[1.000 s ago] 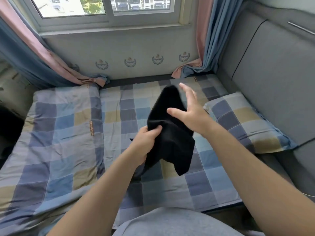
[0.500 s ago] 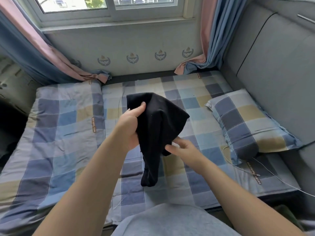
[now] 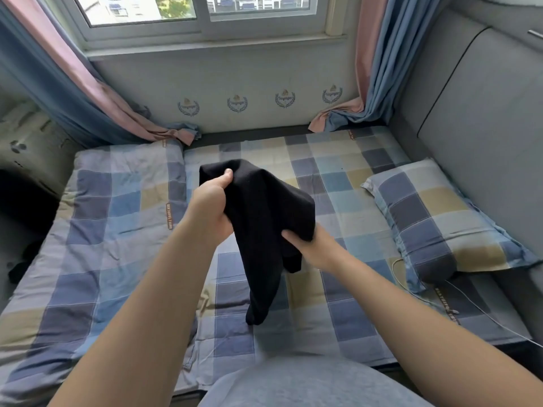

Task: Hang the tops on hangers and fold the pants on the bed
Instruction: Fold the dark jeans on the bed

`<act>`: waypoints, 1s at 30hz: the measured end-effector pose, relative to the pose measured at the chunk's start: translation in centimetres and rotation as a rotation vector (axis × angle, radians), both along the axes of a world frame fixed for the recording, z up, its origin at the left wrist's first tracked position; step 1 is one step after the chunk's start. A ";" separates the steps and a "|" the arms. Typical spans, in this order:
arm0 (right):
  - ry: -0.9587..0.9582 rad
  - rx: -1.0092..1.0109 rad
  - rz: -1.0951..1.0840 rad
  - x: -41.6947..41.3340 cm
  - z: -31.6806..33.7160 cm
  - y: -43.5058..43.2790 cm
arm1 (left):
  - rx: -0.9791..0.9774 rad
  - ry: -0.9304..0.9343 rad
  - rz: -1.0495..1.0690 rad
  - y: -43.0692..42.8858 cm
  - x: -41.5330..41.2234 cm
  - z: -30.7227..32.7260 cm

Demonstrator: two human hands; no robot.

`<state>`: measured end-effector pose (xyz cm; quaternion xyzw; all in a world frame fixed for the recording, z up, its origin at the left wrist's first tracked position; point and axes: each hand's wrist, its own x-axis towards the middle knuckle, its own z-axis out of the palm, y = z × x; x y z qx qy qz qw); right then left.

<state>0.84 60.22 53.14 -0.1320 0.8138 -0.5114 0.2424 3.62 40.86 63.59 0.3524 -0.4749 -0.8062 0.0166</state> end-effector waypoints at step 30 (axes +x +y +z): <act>-0.388 -0.251 -0.019 -1.4 0.2 2.0 | 0.001 0.176 -0.293 3.0 2.1 -6.2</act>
